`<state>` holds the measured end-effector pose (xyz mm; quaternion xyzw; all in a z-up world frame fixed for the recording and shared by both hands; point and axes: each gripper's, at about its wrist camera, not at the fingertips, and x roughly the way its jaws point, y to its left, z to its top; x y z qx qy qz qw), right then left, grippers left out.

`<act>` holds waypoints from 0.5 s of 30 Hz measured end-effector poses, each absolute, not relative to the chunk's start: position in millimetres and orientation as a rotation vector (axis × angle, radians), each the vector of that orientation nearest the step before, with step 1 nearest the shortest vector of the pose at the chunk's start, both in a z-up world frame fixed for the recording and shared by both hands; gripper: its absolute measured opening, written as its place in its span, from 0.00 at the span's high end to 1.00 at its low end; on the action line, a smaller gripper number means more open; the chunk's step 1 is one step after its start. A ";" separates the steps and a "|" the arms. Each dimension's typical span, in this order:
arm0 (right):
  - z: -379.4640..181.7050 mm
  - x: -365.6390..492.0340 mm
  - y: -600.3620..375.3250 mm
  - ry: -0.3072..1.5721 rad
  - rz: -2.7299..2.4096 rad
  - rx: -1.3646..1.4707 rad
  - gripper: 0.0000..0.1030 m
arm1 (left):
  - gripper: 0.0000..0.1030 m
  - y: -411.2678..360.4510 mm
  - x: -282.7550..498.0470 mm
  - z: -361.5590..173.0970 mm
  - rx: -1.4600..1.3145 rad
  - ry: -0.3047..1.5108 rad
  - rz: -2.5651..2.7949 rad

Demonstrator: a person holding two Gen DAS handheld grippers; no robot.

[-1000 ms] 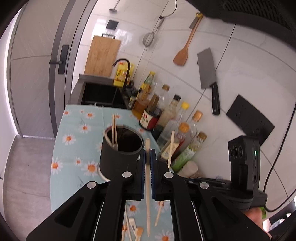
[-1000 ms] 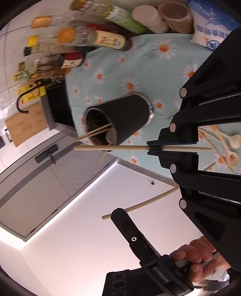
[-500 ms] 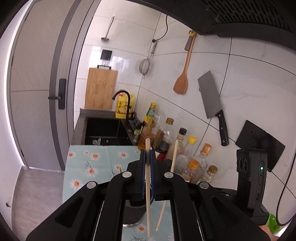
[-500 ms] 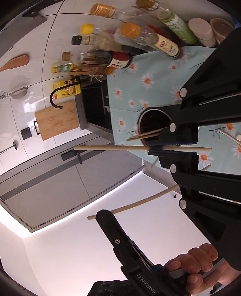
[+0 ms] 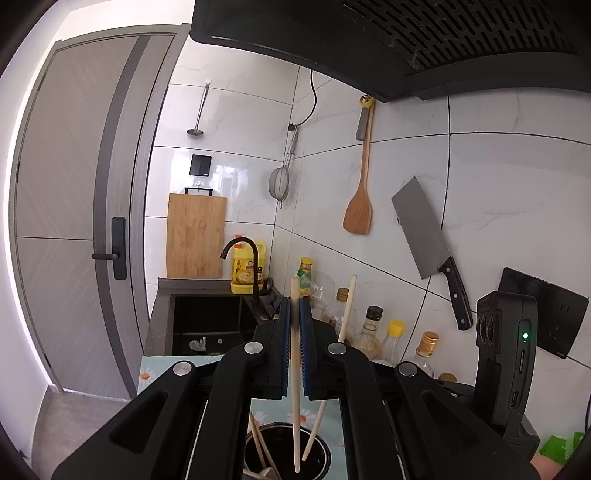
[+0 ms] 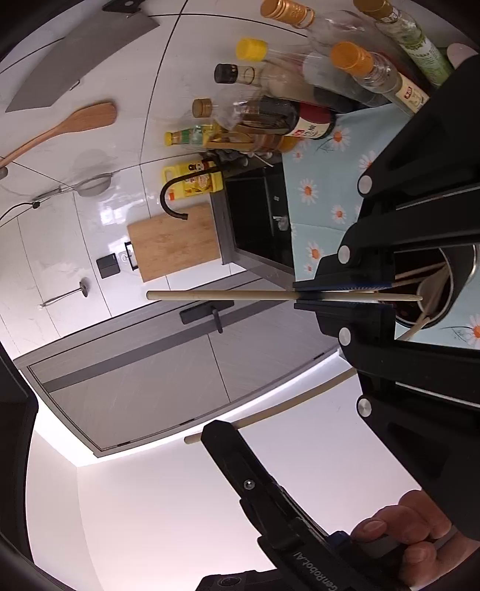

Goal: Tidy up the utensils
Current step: 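Open both tools to drop the chopsticks into the holder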

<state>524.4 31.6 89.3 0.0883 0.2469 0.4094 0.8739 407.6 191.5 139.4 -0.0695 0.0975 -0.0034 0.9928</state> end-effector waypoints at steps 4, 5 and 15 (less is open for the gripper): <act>82.1 532.4 36.5 0.533 0.821 0.182 0.94 | 0.96 194.9 413.4 130.9 -0.150 0.194 0.017; 79.1 534.8 37.4 0.541 0.822 0.186 0.94 | 0.96 196.6 416.5 127.7 -0.159 0.204 0.017; 68.9 542.5 41.9 0.599 0.809 0.181 0.85 | 0.94 214.2 436.4 109.6 -0.249 0.308 0.021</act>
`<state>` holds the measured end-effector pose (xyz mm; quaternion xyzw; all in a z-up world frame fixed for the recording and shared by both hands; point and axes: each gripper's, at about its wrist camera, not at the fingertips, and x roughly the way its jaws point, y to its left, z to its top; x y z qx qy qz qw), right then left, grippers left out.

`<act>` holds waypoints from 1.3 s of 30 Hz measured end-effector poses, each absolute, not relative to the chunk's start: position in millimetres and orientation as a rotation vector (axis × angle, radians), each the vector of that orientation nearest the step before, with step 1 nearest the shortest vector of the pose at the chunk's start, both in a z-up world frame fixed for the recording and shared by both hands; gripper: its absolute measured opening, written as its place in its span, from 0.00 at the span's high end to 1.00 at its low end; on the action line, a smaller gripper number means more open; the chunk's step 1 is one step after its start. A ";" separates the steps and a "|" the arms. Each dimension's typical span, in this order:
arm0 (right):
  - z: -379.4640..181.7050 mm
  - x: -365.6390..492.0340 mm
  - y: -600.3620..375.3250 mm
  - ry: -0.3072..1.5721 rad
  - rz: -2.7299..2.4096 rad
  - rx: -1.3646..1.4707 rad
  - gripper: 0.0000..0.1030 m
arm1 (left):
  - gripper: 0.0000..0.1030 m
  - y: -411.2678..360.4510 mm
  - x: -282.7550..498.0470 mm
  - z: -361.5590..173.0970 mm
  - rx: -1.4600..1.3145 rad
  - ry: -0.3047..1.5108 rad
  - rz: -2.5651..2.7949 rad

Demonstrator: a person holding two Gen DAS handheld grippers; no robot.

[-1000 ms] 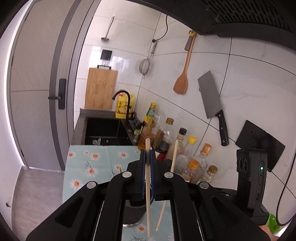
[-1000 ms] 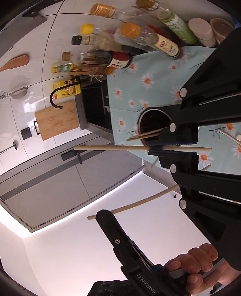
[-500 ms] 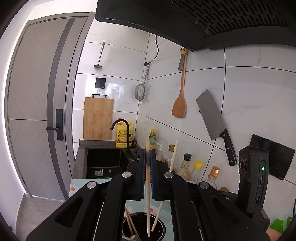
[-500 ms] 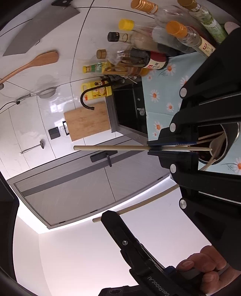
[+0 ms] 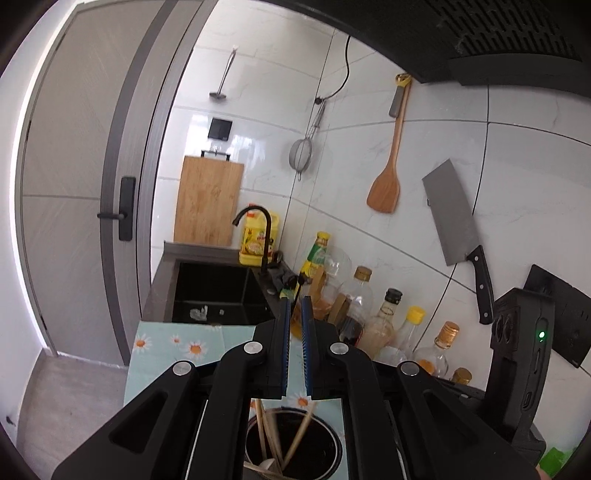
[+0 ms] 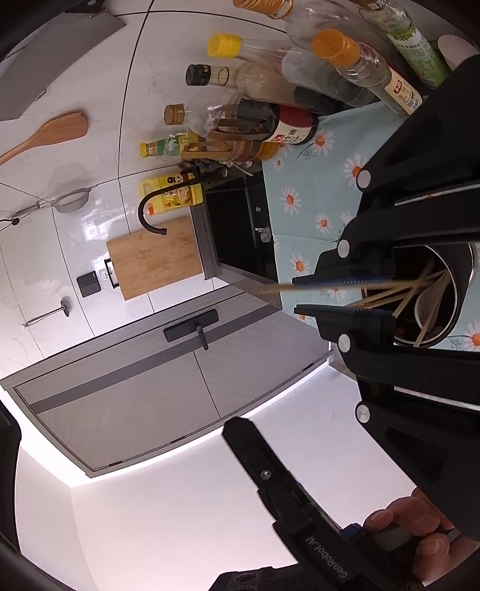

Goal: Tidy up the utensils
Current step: 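Open both tools to drop the chopsticks into the holder, then move both open tools back down over the remaining utensils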

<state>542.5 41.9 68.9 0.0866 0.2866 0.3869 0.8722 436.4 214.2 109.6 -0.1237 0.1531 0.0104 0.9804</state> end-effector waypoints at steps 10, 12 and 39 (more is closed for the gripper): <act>74.1 534.4 27.6 0.609 0.790 0.215 0.81 | 0.76 223.2 425.6 105.8 -0.306 0.349 0.028; 76.1 530.1 25.4 0.609 0.788 0.212 0.81 | 0.76 221.8 421.2 108.0 -0.304 0.348 0.031; 45.1 422.7 -21.5 0.821 0.852 0.216 0.72 | 0.69 194.9 295.1 64.0 -0.268 0.493 -0.019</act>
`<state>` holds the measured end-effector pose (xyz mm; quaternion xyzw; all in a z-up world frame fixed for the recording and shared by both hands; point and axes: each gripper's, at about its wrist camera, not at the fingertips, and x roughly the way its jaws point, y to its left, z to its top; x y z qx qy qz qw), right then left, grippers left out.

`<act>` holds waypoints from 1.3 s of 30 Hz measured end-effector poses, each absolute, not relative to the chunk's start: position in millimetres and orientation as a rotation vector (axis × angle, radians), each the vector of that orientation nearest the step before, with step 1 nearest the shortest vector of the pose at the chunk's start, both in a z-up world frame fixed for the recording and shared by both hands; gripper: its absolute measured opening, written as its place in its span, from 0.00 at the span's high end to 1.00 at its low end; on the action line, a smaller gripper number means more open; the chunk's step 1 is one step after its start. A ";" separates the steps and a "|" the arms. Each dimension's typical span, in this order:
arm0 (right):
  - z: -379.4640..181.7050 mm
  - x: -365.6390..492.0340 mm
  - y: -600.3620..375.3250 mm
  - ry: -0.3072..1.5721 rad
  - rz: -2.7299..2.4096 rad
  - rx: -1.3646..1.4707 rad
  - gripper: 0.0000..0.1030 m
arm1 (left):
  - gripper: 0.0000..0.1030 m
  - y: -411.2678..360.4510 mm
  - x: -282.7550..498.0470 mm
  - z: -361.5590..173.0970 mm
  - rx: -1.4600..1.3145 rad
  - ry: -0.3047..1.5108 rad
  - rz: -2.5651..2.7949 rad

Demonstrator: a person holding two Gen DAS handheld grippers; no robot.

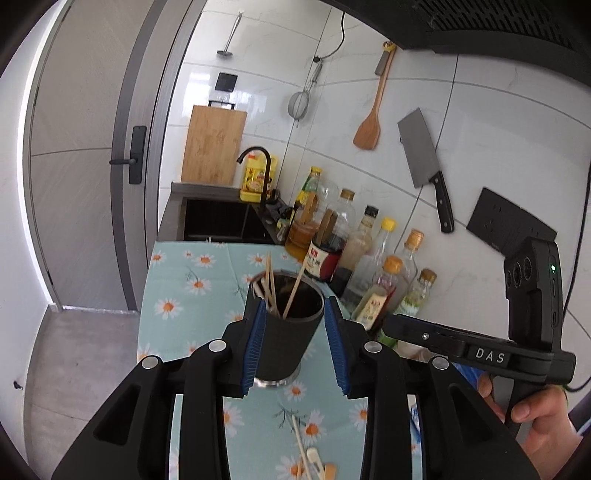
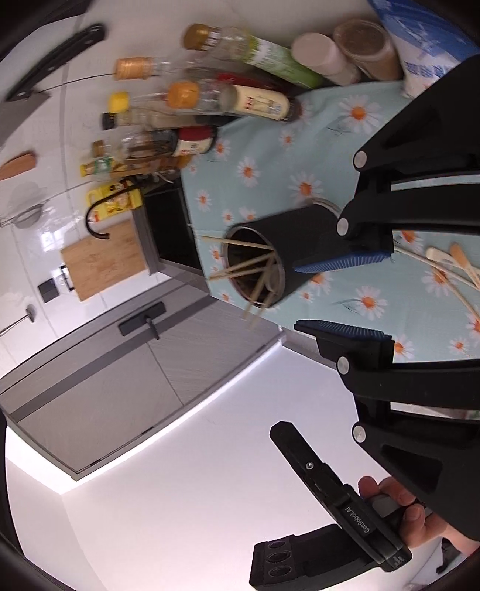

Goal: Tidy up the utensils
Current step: 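Move both open tools back down over the remaining utensils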

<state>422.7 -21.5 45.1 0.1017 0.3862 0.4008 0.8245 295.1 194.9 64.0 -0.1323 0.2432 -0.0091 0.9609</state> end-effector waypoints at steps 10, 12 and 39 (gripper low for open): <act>-10.1 381.5 -20.0 1.029 0.879 0.244 0.72 | 0.68 190.4 254.9 10.6 -0.259 0.653 -0.054; -25.1 373.9 -22.3 1.095 0.887 0.271 0.72 | 0.68 190.7 246.4 -1.2 -0.265 0.683 -0.062; -142.7 333.2 -8.5 1.608 0.674 0.363 0.70 | 0.68 192.7 182.9 -108.0 -0.352 0.969 -0.188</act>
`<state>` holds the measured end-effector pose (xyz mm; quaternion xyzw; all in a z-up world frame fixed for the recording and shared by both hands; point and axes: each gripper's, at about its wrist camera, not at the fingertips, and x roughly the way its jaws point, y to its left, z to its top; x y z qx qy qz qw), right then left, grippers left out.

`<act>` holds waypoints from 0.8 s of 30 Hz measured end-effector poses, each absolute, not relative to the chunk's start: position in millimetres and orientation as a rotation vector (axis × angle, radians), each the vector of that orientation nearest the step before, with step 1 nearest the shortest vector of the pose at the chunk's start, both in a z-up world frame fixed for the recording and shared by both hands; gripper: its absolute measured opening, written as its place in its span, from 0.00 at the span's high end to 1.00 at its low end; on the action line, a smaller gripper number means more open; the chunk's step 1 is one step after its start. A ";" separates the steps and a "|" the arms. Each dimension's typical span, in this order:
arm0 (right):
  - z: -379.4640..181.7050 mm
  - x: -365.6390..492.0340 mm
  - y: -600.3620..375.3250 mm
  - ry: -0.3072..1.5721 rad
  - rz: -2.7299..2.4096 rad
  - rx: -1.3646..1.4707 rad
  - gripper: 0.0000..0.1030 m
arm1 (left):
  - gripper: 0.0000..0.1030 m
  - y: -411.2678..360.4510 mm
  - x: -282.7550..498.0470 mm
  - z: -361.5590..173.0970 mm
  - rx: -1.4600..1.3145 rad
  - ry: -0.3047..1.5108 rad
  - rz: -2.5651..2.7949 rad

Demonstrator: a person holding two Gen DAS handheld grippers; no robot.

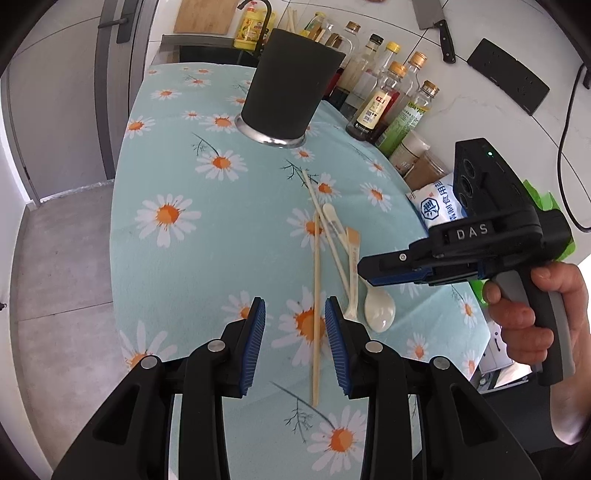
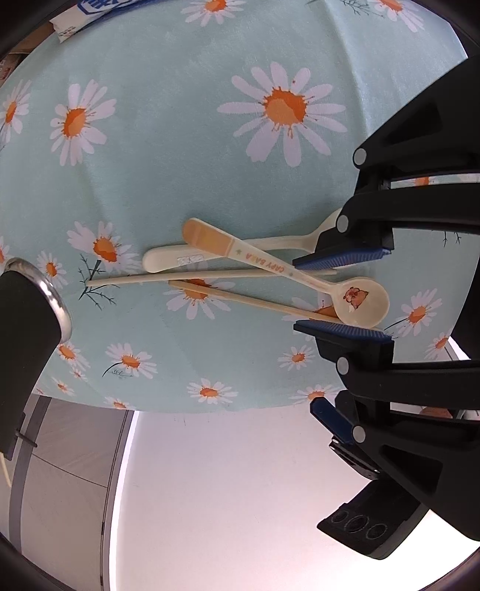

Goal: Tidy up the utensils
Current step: 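Move both open tools back down over the remaining utensils, then grasp the wooden spatula with the right tool while the left tool grasps a chopstick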

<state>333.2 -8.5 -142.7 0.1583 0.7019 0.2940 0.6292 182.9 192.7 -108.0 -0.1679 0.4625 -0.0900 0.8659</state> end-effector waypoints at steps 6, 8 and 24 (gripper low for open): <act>-152.2 333.4 -2.7 1.635 0.613 0.359 0.75 | 0.68 198.6 178.1 -117.3 -0.363 0.989 -0.202; -153.6 332.8 -2.5 1.642 0.603 0.356 0.76 | 0.68 199.0 176.8 -119.5 -0.364 0.996 -0.209; -161.0 333.7 -6.2 1.659 0.552 0.388 0.92 | 0.68 202.4 180.7 -128.4 -0.368 1.030 -0.232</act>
